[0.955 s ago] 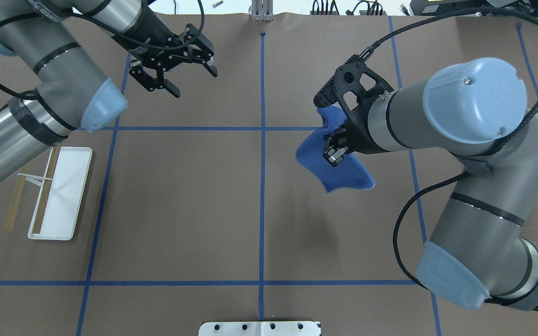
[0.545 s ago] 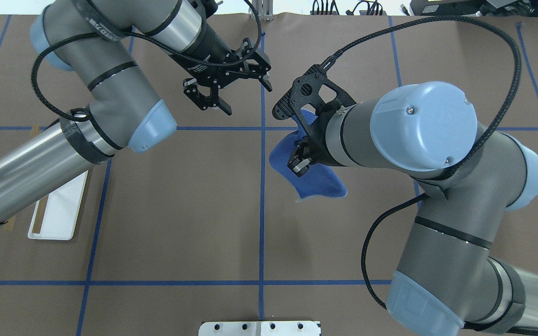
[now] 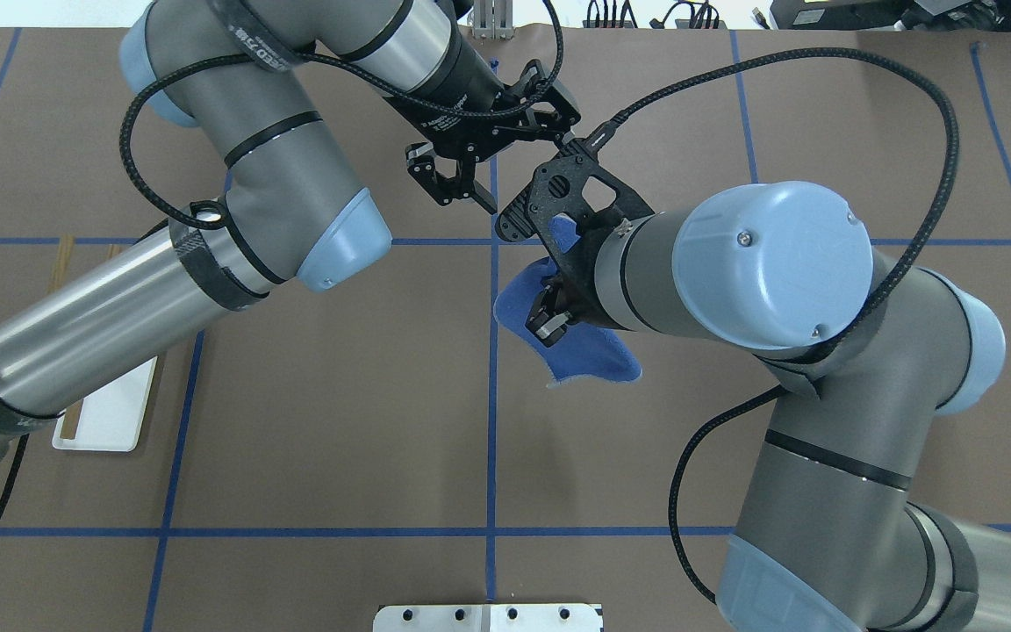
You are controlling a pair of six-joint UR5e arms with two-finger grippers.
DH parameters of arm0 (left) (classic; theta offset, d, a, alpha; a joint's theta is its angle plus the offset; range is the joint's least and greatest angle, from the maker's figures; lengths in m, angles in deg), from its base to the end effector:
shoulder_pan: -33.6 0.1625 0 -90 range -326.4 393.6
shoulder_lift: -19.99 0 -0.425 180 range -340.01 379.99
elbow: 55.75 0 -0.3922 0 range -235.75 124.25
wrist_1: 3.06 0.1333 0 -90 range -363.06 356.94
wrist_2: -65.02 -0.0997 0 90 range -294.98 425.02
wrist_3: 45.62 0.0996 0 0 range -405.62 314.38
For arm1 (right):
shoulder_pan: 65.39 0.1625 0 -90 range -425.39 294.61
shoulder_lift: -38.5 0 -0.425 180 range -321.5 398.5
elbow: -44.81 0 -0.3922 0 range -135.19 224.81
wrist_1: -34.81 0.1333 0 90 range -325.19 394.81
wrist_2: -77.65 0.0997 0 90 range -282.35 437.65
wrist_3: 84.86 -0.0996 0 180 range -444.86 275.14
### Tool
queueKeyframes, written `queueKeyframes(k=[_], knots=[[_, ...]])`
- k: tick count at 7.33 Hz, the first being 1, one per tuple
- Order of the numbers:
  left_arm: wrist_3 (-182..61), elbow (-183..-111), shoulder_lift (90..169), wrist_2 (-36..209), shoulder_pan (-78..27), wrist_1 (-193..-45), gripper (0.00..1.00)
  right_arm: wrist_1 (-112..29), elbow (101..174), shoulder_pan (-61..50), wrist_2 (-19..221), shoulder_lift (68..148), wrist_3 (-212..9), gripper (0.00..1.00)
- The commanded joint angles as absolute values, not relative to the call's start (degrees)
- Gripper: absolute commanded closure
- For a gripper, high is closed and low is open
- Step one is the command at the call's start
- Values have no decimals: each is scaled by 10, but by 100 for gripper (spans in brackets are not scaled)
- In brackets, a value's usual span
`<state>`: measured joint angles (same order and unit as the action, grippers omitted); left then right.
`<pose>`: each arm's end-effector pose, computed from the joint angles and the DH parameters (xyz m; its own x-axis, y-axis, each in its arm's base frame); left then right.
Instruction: Hang towel on rack
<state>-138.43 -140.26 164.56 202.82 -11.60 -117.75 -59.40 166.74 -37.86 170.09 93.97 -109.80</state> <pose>0.4477 -0.5353 0.0355 0.1979 -0.2460 -0.9488 -0.0149 0.9671 -0.2539 -0.4121 -0.3604 0.1112 0.5625 -0.7284 0.3911 0.1938 0.5761 0.7941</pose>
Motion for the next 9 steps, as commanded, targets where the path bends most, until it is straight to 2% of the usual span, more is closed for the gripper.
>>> queueKeyframes(k=[1,3,4,5,6,7,8,9], knots=[[-1384,-1391,1655,2024,-105,-1178,5,-594,1672,-381,1699,940,-1103,100],[-1385,-1392,1655,2021,-100,-1193,7,-595,1679,-381,1700,941,-1103,100],[-1385,-1391,1654,2021,-100,-1200,12,-595,1679,-381,1700,940,-1103,100],[-1385,-1391,1654,2021,-100,-1200,42,-595,1679,-381,1700,940,-1103,100],[-1385,-1391,1653,2021,-98,-1200,65,-595,1679,-380,1700,940,-1103,100],[-1385,-1391,1653,2020,-96,-1201,79,-595,1680,-380,1700,941,-1103,100],[-1385,-1391,1652,2020,-96,-1200,89,-595,1681,-380,1700,941,-1103,100],[-1385,-1391,1652,2020,-96,-1200,90,-595,1685,-380,1701,941,-1103,100]])
